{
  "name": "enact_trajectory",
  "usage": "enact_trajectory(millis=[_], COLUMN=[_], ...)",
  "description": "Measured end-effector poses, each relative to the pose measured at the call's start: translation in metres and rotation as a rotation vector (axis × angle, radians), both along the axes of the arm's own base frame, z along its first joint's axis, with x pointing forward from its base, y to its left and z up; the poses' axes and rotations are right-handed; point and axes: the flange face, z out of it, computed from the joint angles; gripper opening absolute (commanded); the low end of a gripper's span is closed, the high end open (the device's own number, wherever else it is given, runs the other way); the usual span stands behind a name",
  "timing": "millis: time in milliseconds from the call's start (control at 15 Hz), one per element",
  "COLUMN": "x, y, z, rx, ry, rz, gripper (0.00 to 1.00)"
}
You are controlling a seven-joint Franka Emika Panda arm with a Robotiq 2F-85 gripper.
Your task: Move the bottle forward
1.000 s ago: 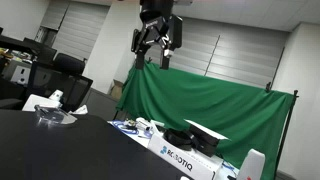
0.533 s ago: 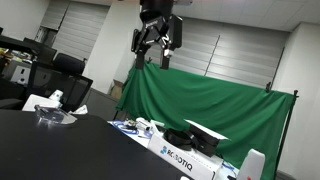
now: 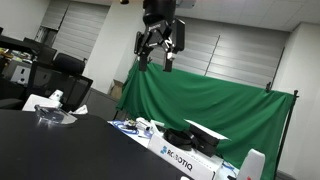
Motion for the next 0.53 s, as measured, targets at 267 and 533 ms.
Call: enact_trajectory(millis=[267,533], x=[0.054,0.122], y=[-0.021,-0.043], z=[-0.006,-0.028], rx=[0.006,0.011], ry=[-0.004,0.034], rz=[0.004,0.01], gripper=[1.0,1.0])
